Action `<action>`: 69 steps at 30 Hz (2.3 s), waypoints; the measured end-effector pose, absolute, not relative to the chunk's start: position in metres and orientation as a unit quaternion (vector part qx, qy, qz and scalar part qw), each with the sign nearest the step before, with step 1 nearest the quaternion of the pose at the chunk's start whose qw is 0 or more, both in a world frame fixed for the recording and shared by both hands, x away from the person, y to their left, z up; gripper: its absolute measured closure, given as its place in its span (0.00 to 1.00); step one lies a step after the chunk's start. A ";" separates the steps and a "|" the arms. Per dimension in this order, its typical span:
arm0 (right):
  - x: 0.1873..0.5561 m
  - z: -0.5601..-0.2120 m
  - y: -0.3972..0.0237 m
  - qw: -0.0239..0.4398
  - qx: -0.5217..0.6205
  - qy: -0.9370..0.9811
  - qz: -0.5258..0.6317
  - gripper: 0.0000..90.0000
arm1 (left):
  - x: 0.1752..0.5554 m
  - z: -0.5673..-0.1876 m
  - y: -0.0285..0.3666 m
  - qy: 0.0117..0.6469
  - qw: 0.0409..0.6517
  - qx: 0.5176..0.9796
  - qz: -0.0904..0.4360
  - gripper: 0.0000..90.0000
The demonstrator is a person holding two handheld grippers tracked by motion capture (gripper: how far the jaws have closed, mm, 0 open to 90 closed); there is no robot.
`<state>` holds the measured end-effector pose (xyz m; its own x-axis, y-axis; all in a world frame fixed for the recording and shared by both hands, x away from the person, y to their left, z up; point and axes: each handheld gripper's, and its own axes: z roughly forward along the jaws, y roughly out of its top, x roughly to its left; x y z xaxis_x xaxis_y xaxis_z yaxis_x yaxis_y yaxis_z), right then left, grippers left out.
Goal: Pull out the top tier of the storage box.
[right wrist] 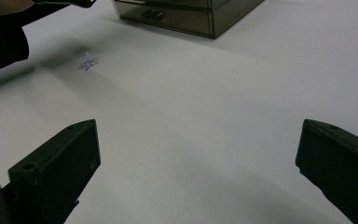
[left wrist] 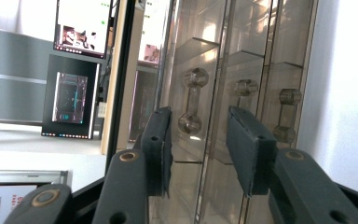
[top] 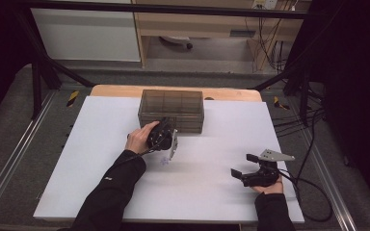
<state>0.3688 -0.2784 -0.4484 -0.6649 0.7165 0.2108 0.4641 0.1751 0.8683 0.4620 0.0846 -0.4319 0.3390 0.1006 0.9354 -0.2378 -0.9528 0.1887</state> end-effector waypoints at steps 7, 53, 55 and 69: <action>0.369 -0.448 -0.279 0.124 0.390 0.757 0.510 0.00 | 0.463 -0.437 0.083 -0.048 0.141 0.797 0.585 0.73; 0.369 -0.448 -0.279 0.123 0.392 0.754 0.512 0.00 | 0.459 -0.458 0.078 -0.090 0.087 0.728 0.674 0.90; 0.368 -0.448 -0.279 0.122 0.392 0.754 0.512 0.00 | 0.460 -0.459 0.078 -0.092 0.088 0.728 0.674 0.90; 0.369 -0.448 -0.279 0.123 0.392 0.754 0.512 0.00 | 0.456 -0.459 0.078 -0.107 0.079 0.723 0.678 0.90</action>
